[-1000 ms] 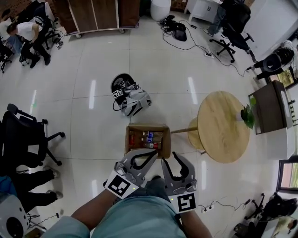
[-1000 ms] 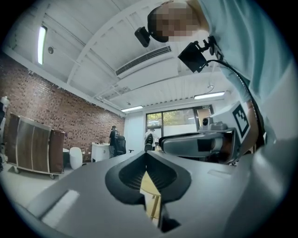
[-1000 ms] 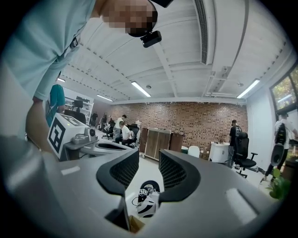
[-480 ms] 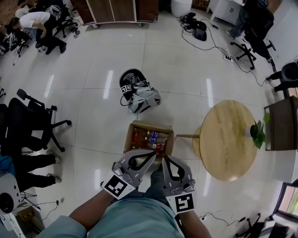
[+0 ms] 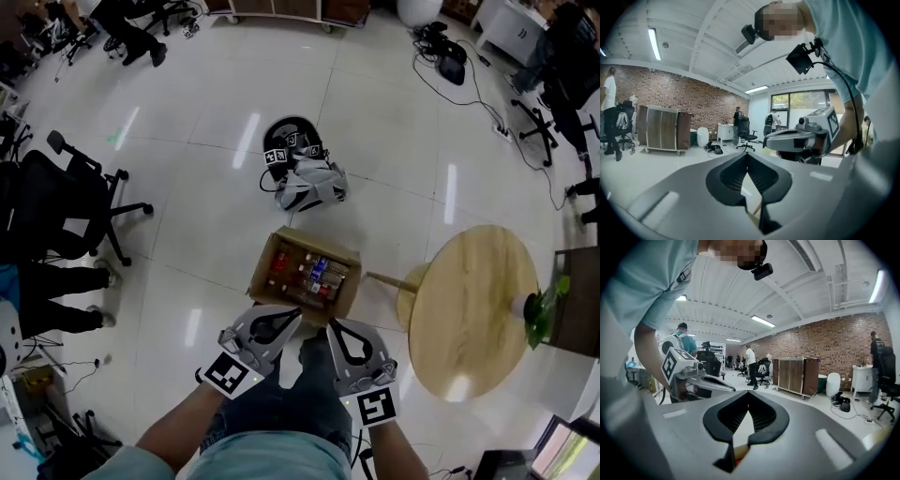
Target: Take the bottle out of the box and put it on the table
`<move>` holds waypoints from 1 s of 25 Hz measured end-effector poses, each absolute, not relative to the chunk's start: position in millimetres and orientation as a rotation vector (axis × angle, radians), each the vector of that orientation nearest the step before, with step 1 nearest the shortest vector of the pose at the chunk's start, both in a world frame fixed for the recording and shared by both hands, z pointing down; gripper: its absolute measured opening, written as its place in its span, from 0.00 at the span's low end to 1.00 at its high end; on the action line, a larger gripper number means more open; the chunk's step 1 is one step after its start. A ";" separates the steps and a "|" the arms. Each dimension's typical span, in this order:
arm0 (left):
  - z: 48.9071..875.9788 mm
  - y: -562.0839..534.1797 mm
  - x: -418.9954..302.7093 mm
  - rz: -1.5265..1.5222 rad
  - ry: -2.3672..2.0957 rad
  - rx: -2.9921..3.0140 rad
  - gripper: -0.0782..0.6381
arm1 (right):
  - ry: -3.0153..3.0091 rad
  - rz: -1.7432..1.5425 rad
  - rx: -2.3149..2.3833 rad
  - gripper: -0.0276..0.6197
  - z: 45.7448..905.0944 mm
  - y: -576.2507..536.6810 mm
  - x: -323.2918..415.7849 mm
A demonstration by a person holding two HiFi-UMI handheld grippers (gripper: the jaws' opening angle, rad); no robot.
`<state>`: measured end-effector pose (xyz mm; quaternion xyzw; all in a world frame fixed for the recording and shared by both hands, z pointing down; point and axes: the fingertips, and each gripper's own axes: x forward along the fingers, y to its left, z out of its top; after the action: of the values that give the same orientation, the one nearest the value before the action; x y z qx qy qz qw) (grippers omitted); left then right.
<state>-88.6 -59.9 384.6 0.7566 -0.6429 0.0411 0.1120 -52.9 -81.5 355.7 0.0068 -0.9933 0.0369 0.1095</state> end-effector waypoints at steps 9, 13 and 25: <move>535.3 -49.1 -144.6 0.181 -1.932 2.061 0.14 | -2.771 0.123 -0.253 0.23 511.2 -41.6 -97.3; 603.2 -38.9 -162.4 0.115 -1.968 1.980 0.16 | -2.729 0.226 -0.369 0.25 599.4 -28.7 -118.4; 839.2 26.4 -182.3 0.109 -1.954 1.621 0.16 | -2.451 0.203 -0.630 0.37 854.3 -3.7 -143.5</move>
<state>-182.3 26.4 839.2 0.6092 -0.7347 0.0410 0.2957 -143.5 -3.7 854.3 -0.2372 -0.9218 0.0763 0.2970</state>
